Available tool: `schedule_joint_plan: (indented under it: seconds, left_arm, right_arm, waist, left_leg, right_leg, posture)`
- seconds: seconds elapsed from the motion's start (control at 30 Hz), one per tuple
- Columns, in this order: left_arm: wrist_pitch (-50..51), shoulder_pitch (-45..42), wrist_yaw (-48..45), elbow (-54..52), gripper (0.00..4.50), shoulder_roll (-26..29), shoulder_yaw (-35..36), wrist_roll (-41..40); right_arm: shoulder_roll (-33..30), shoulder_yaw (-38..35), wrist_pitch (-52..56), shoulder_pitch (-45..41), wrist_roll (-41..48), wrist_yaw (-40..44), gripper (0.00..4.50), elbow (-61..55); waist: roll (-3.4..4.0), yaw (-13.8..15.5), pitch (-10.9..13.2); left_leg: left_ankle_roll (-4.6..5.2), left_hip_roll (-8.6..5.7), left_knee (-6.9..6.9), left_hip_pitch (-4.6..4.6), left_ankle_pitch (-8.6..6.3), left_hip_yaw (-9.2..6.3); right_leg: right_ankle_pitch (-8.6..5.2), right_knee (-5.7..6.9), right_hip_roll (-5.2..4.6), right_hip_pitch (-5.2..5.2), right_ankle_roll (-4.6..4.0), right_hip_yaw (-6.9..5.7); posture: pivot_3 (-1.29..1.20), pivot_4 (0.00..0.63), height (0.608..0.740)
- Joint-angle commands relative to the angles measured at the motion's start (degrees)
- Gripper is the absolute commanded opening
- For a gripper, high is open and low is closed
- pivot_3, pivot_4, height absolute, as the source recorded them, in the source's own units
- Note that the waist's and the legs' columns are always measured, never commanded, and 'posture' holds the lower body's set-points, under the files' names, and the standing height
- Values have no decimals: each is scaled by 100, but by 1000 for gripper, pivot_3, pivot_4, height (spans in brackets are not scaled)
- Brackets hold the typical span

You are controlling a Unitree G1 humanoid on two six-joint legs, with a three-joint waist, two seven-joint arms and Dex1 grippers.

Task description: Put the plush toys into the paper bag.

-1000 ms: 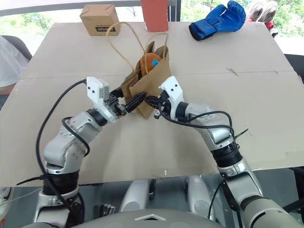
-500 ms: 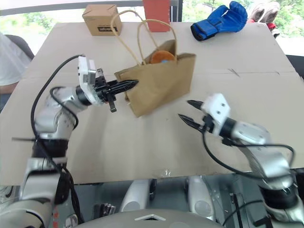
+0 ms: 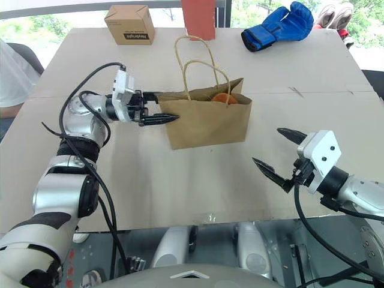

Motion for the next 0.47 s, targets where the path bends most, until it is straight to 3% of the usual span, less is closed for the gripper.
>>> schedule_joint_plan:
  seconds: [0.03,0.13,0.23,0.33,0.47]
  left_arm:
    - [730,587,492,-1094,3452,297,387,-262]
    - [2758,2503,1313,-3482,3452,875,1150,-1111]
    - [3760,4297,1727,-5126,3452,1134,1721,-1562]
    - [4046,5612,2225,-6249,3452,1031,2053,-1688]
    - [4042,6184,2700,-6724,3452,778,2167,-1731]
  right_arm:
    - [-28,-381,-133,90,162,40,4500,-6]
    - [-124,-848,-175,276,342,322,4500,286]
    - [-361,-1143,-371,608,186,799,4500,719]
    - [-580,-1301,-644,827,28,1181,4500,1137]
    - [-696,-1071,-855,707,-146,1339,4500,1446]
  waist:
    - [1,-47,0]
    - [0,-36,0]
    - [2,-206,-1]
    - [2,-118,-2]
    - [9,18,0]
  left_leg:
    - [0,1,-2,2,0,-1]
    - [0,2,-3,4,0,-4]
    - [1,14,-16,15,-2,18]
    - [0,12,-21,17,-2,13]
    - [-29,12,-14,19,-19,30]
  right_leg:
    - [3,2,0,0,5,0]
    - [3,9,0,0,7,-3]
    - [1,-2,-8,2,3,14]
    - [-9,-4,-17,2,-14,2]
    - [-21,-5,-51,1,3,-20]
  posture:
    - [0,150,740]
    - [0,150,740]
    - [0,150,740]
    - [0,150,740]
    - [0,150,740]
